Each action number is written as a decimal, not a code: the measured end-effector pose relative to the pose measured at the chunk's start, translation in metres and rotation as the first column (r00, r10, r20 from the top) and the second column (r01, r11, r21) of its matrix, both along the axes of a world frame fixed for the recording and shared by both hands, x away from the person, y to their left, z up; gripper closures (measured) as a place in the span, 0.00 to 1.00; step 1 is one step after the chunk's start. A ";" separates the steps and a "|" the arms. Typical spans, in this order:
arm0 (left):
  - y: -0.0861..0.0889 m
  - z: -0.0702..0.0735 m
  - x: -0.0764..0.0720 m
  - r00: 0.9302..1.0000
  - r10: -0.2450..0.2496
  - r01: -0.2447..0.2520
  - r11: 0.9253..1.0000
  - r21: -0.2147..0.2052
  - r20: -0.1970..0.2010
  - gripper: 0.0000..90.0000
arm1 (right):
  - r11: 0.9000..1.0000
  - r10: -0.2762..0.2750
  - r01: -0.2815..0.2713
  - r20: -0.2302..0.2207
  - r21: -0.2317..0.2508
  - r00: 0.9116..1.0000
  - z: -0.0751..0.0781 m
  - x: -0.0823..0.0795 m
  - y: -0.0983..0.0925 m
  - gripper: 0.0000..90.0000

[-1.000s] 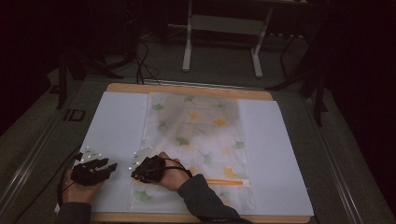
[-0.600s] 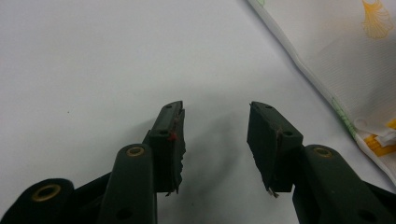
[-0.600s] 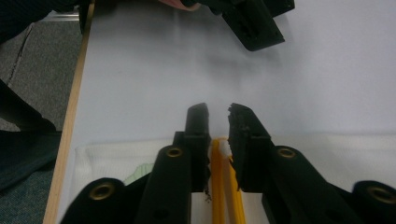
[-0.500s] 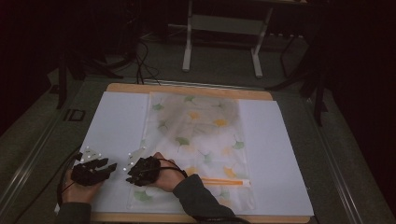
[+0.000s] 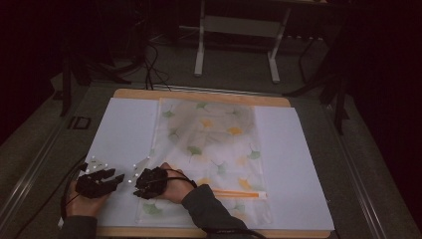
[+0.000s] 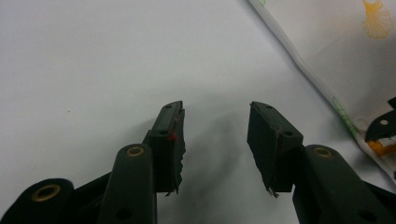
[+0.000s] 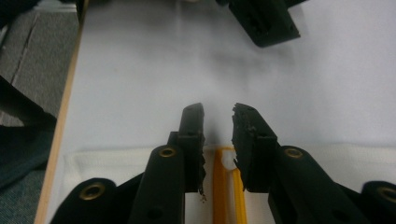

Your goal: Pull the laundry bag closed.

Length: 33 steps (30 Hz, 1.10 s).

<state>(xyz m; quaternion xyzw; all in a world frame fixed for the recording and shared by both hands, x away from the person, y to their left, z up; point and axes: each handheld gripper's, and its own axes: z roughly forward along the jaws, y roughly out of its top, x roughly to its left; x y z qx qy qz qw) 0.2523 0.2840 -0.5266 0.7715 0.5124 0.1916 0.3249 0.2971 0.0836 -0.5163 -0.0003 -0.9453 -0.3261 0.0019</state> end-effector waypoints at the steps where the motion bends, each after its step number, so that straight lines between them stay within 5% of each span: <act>1: 0.000 0.000 0.000 1.000 0.000 0.000 1.000 -0.001 0.002 0.63 | 1.000 0.002 -0.002 0.008 -0.010 1.000 0.000 0.000 0.000 0.80; 10: 0.001 0.000 0.000 1.000 0.002 -0.002 1.000 -0.001 0.003 0.62 | 0.997 0.022 -0.018 0.059 -0.069 0.998 0.001 0.000 -0.006 0.80; 33: 0.001 0.000 0.000 1.000 0.007 -0.007 1.000 -0.003 0.008 0.62 | 0.987 0.051 -0.041 0.068 -0.153 0.996 0.001 0.002 -0.015 0.89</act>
